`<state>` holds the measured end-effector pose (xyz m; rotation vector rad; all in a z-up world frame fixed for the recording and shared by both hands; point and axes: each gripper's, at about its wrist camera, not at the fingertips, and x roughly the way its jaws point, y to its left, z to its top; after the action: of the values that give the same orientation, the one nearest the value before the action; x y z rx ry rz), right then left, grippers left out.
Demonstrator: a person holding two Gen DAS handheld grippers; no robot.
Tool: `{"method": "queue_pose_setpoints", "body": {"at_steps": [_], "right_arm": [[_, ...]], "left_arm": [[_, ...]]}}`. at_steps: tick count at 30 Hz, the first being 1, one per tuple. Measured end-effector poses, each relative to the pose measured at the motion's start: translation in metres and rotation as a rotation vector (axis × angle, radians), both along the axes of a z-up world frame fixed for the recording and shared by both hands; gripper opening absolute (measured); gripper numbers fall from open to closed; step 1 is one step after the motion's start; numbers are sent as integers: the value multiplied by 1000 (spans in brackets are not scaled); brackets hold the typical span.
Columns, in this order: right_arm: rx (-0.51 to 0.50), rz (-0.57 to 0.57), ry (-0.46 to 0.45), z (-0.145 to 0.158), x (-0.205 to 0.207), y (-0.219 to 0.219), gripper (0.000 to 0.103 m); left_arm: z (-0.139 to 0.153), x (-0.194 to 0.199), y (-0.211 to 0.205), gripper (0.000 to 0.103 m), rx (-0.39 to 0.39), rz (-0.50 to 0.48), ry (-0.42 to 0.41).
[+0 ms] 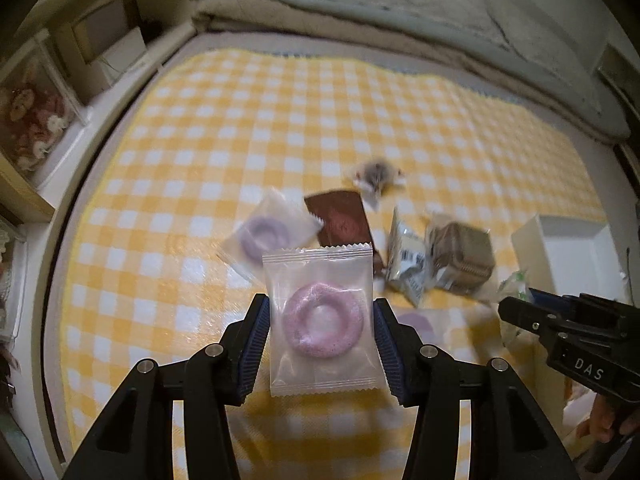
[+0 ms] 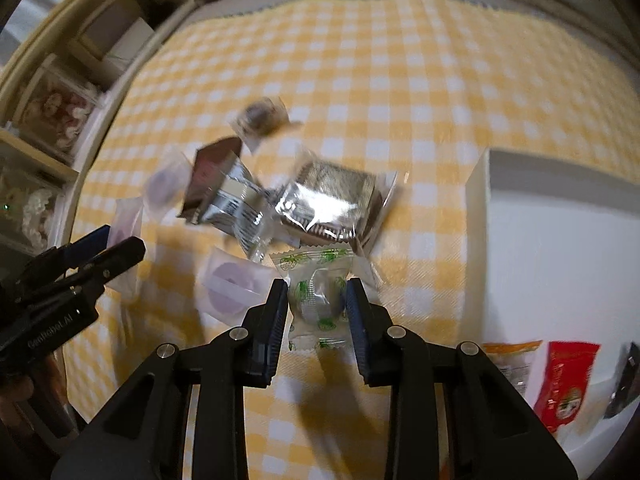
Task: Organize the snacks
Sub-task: 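Grasp the pink donut packet with the left tool while the right tool grasps the green-printed candy, then carry the pink donut packet and green candy over the white tray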
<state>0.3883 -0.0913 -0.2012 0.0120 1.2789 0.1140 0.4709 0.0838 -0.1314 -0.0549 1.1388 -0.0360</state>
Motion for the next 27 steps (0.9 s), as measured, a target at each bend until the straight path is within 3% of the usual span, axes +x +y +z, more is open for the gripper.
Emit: {"method": "queue_pose_setpoints", "body": {"at_steps": [14,27], "right_arm": [[-5,42,-206,65,-27,-9,30],[-39,-11,-326,113,-63,-63,30]], "left_arm": [[67,-58,-26,50,-25,-12,-157],[100,-83,-78,50,-67,-65,-236]]}}
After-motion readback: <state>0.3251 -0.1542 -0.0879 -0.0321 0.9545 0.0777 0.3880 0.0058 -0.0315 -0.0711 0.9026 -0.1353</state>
